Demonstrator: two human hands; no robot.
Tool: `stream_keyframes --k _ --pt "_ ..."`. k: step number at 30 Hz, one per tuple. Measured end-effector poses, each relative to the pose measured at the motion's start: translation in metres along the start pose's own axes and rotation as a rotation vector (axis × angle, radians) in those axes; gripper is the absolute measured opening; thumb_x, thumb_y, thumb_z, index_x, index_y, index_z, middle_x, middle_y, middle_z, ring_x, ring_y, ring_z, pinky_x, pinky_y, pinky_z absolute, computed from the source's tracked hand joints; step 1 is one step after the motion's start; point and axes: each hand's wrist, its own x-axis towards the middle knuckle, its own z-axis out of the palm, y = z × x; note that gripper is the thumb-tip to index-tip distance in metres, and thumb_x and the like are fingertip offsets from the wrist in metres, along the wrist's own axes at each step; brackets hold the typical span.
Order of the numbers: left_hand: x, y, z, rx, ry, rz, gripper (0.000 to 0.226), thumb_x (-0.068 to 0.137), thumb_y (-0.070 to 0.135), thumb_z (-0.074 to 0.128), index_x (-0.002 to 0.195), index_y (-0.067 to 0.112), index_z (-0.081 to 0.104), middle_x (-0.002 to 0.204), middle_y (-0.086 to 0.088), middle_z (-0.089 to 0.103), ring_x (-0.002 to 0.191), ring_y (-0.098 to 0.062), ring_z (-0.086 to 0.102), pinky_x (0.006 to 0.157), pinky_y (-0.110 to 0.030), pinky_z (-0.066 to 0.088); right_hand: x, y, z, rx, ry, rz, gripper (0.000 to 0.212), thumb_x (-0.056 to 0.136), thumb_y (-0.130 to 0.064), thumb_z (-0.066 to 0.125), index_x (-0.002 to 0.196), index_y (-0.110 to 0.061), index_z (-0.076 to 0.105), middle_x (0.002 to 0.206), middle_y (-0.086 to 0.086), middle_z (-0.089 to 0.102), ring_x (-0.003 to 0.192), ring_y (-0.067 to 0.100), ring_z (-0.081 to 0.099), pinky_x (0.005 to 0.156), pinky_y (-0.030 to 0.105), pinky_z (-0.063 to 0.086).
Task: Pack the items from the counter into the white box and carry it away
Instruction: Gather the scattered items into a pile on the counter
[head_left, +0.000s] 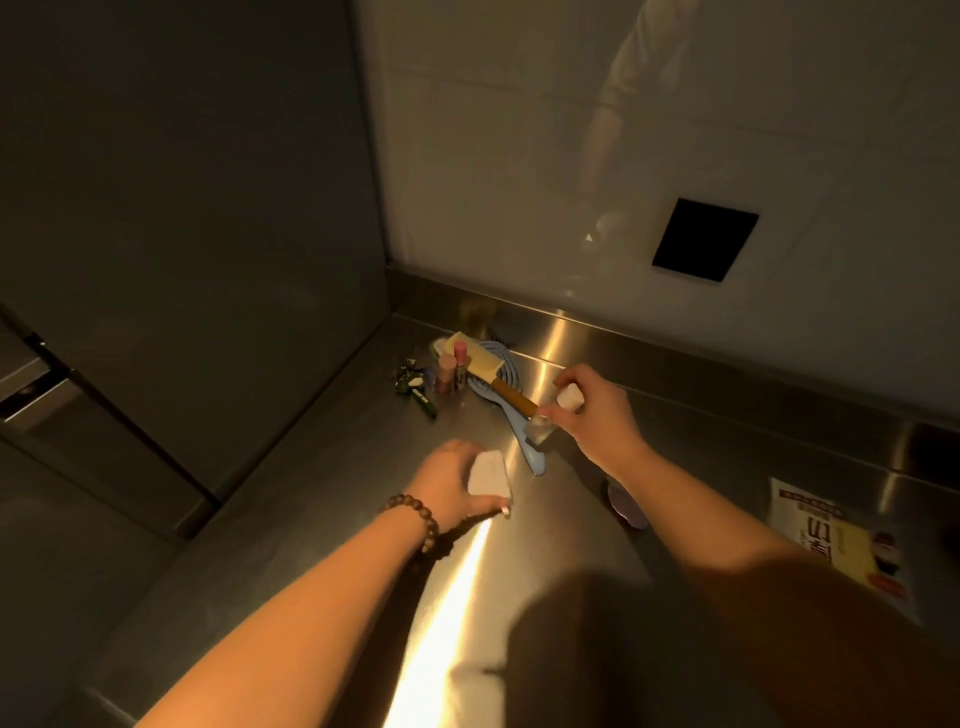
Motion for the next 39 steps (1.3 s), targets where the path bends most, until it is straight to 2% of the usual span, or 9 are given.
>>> stream_keyframes --k 5,10,13,16,19,22,29,36,39 --pt "0.011 -0.055 -0.041 -0.032 0.268 -0.235 0.070 0.061 0.054 0.079 0.118 0.021 0.054 0.113 0.000 0.055 0.105 -0.018 0.051 0.085 -0.032 0.044 0.009 -0.022 0.037 0.035 -0.065 -0.024 0.028 0.080 -0.023 0.075 0.104 -0.020 0.060 0.099 0.000 0.062 0.089 0.013 0.060 0.067 0.020 0.050" --pt "0.030 -0.091 -0.061 0.018 0.318 -0.343 0.073 0.061 0.055 0.079 0.120 0.020 0.055 0.116 -0.002 0.057 0.109 -0.023 0.049 0.084 -0.035 0.042 0.031 -0.035 0.081 -0.059 -0.086 -0.046 0.022 0.080 -0.021 0.074 0.097 -0.020 0.060 0.097 0.007 0.063 0.089 0.023 0.061 0.075 0.039 0.055" --pt "0.041 -0.102 -0.060 -0.006 0.324 -0.355 0.072 0.062 0.054 0.079 0.120 0.020 0.055 0.117 -0.003 0.057 0.110 -0.023 0.048 0.081 -0.033 0.038 0.046 -0.036 0.100 -0.148 -0.071 -0.059 0.034 0.082 -0.019 0.072 0.114 -0.023 0.060 0.107 0.007 0.065 0.100 0.026 0.061 0.086 0.046 0.052" --pt "0.049 -0.106 -0.056 -0.029 0.358 -0.339 0.065 0.065 0.049 0.079 0.118 0.017 0.057 0.114 -0.005 0.058 0.109 -0.023 0.047 0.079 -0.029 0.035 0.059 -0.034 0.114 -0.127 -0.070 -0.054 0.053 0.087 -0.014 0.067 0.134 -0.031 0.048 0.122 0.005 0.061 0.102 0.017 0.060 0.086 0.031 0.054" --pt "0.055 -0.107 -0.051 -0.077 0.368 -0.327 0.063 0.067 0.046 0.078 0.118 0.016 0.057 0.113 -0.005 0.056 0.109 -0.023 0.046 0.079 -0.026 0.032 0.068 -0.031 0.124 -0.059 -0.056 -0.022 0.042 0.094 -0.013 0.056 0.131 -0.031 0.047 0.116 0.003 0.063 0.086 0.004 0.061 0.070 0.010 0.051" --pt "0.061 -0.106 -0.049 -0.115 0.386 -0.314 0.062 0.068 0.045 0.078 0.119 0.017 0.057 0.113 -0.005 0.057 0.108 -0.023 0.047 0.080 -0.026 0.033 0.070 -0.027 0.133 -0.103 -0.018 0.022 0.033 0.097 -0.022 0.051 0.129 -0.029 0.047 0.112 0.002 0.064 0.103 0.018 0.062 0.090 0.033 0.051" --pt "0.071 -0.099 -0.051 -0.144 0.379 -0.335 0.067 0.068 0.043 0.078 0.125 0.016 0.054 0.121 -0.007 0.057 0.114 -0.024 0.048 0.085 -0.027 0.033 0.076 -0.032 0.145 -0.130 0.036 0.076 0.040 0.089 -0.016 0.063 0.126 -0.024 0.048 0.109 0.005 0.067 0.102 0.023 0.064 0.091 0.038 0.051" --pt "0.054 -0.091 -0.051 -0.141 0.250 -0.320 0.098 0.077 0.051 0.068 0.149 0.012 0.015 0.157 -0.005 0.011 0.144 -0.019 0.007 0.110 -0.027 0.010 0.052 -0.036 0.126 -0.048 -0.005 0.055 0.041 0.081 -0.017 0.073 0.118 -0.012 0.055 0.113 0.006 0.069 0.107 0.022 0.063 0.095 0.042 0.051" --pt "0.033 -0.074 -0.048 -0.154 0.329 -0.253 0.084 0.082 0.047 0.064 0.148 0.014 0.022 0.156 -0.002 0.015 0.143 -0.015 0.007 0.110 -0.027 0.011 0.026 -0.035 0.105 0.016 -0.035 0.028 0.043 0.082 -0.016 0.072 0.122 -0.014 0.055 0.119 0.004 0.066 0.113 0.019 0.061 0.099 0.040 0.050"
